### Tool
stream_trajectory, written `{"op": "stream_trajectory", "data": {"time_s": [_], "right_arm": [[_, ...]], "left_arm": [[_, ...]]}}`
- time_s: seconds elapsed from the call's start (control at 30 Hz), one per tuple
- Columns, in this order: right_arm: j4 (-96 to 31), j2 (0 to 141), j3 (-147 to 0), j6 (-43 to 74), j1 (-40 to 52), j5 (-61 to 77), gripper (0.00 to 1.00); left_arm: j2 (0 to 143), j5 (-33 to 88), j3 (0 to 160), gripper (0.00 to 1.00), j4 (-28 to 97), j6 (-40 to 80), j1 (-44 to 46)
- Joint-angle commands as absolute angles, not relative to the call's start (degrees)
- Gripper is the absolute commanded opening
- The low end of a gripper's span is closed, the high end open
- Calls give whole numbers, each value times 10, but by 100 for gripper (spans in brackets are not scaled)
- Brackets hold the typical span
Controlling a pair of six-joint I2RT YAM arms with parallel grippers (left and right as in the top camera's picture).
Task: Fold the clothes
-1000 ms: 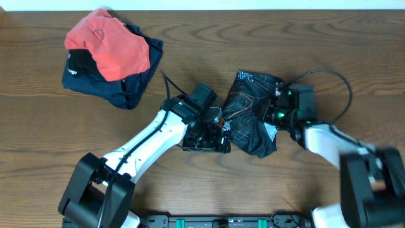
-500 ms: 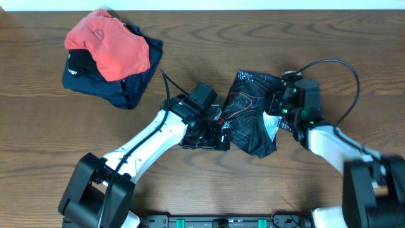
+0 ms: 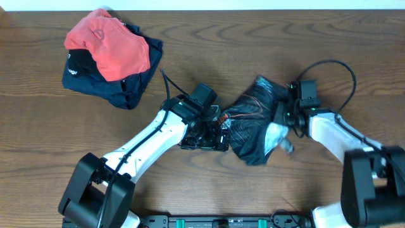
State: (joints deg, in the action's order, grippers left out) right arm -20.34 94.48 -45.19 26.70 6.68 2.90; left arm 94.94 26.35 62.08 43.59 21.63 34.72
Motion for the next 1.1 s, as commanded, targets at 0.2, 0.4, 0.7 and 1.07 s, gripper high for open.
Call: {"op": "stream_trajectory", "data": {"time_s": [0.2, 0.4, 0.7, 1.07], "right_arm": [[-395, 840, -416, 377, 64, -45, 1], [-395, 810, -416, 360, 64, -47, 1], [-395, 810, -416, 316, 64, -47, 1], [-395, 810, -416, 312, 64, -47, 1]], "left_arm": [[950, 224, 616, 100, 361, 306, 349], [989, 228, 585, 98, 260, 342, 349], [1119, 335, 584, 98, 134, 364, 356], [1173, 351, 584, 92, 73, 434, 454]]}}
